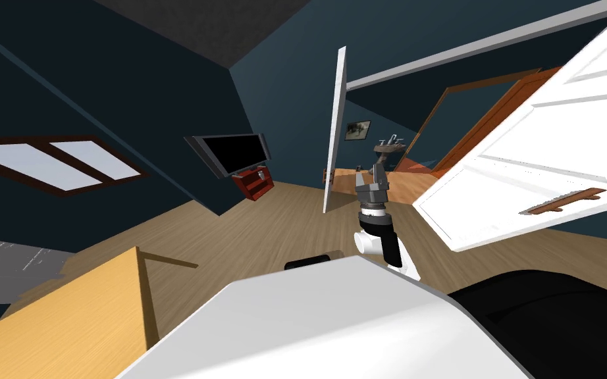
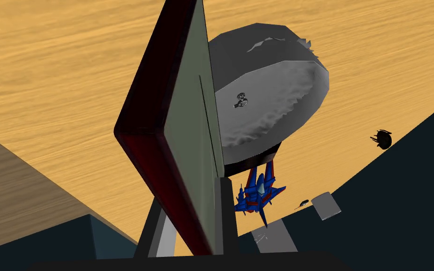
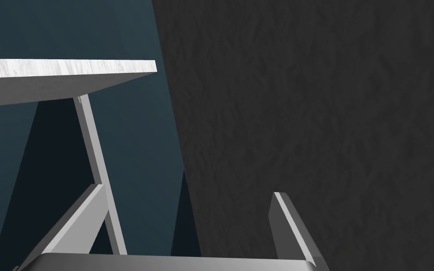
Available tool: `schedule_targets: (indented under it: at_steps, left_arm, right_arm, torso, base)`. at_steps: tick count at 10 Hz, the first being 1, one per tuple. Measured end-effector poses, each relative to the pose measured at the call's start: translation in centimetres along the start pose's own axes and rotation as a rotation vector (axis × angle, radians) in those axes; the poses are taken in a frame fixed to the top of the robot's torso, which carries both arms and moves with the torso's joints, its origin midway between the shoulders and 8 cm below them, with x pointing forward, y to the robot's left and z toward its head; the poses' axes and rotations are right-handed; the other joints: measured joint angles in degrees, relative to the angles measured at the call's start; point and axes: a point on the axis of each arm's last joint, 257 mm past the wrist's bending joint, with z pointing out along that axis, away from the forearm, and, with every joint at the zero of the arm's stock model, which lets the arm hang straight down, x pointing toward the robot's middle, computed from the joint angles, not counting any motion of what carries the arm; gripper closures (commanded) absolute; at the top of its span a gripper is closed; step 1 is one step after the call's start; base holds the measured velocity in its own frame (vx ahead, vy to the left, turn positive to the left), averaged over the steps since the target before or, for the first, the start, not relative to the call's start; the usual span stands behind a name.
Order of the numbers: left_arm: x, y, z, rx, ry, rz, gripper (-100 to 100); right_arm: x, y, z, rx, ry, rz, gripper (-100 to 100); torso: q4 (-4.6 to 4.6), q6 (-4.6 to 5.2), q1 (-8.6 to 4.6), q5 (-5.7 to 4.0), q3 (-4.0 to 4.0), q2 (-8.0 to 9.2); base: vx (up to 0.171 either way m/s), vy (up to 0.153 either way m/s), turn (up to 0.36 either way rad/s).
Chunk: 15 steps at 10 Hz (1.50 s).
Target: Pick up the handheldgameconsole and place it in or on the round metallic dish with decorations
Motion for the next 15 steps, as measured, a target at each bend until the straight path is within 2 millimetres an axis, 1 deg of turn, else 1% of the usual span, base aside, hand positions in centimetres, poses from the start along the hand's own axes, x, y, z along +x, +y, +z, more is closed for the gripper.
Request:
schedule_targets:
  at_steps: [1, 2, 5, 6, 8, 9, 12, 15]
  left_arm:
    - [0.3, 0.2, -0.2, 0.013, 0.001, 0.007, 100]
    - [1.0, 1.0, -0.5, 0.019, 0.011, 0.023, 100]
    - [2.4, 2.0, -1.5, 0.051, 0.033, 0.052, 100]
    - [2.4, 1.7, -1.5, 0.067, 0.032, 0.052, 100]
    - [3.4, 2.3, -2.3, 0.09, 0.053, 0.068, 100]
    - [3.4, 2.2, -2.3, 0.101, 0.054, 0.069, 100]
    - [5.2, 3.2, -3.2, 0.137, 0.099, 0.091, 100]
    - [6.7, 3.4, -4.6, 0.188, 0.145, 0.099, 100]
  right_arm:
    - [0.0, 0.0, 0.0, 0.0, 0.0, 0.0, 0]
    - [0.0, 0.0, 0.0, 0.0, 0.0, 0.0, 0]
    - [0.0, 0.0, 0.0, 0.0, 0.0, 0.0, 0]
    - [0.0, 0.0, 0.0, 0.0, 0.0, 0.0, 0]
    - [0.0, 0.0, 0.0, 0.0, 0.0, 0.0, 0]
    - [0.0, 0.0, 0.0, 0.0, 0.0, 0.0, 0]
    - [0.0, 0.0, 0.0, 0.0, 0.0, 0.0, 0]
    - [0.0, 0.0, 0.0, 0.0, 0.0, 0.0, 0]
  torso:
    - [0.02, 0.05, -0.01, 0.03, 0.02, 0.02]
    - [0.0, -0.01, 0.09, 0.03, -0.01, -0.01]
    - [0.04, 0.06, 0.17, 0.09, 0.02, 0.0]
    - [0.08, 0.09, 0.05, 0.09, 0.07, 0.08]
    - [0.07, -0.01, 0.11, 0.08, 0.09, 0.12]
    - [0.11, 0.03, 0.04, 0.09, 0.13, 0.16]
    - [0.07, -0.1, 0.27, 0.11, 0.08, 0.1]
    - [0.1, -0.05, 0.16, 0.12, 0.08, 0.06]
  base:
    - [0.083, 0.081, 0.062]
    - [0.077, 0.083, 0.049]
    - [0.059, 0.076, 0.027]
    - [0.049, 0.06, 0.034]
    - [0.037, 0.062, 0.03]
    - [0.052, 0.076, 0.042]
    - [0.058, 0.095, 0.048]
    - [0.068, 0.087, 0.038]
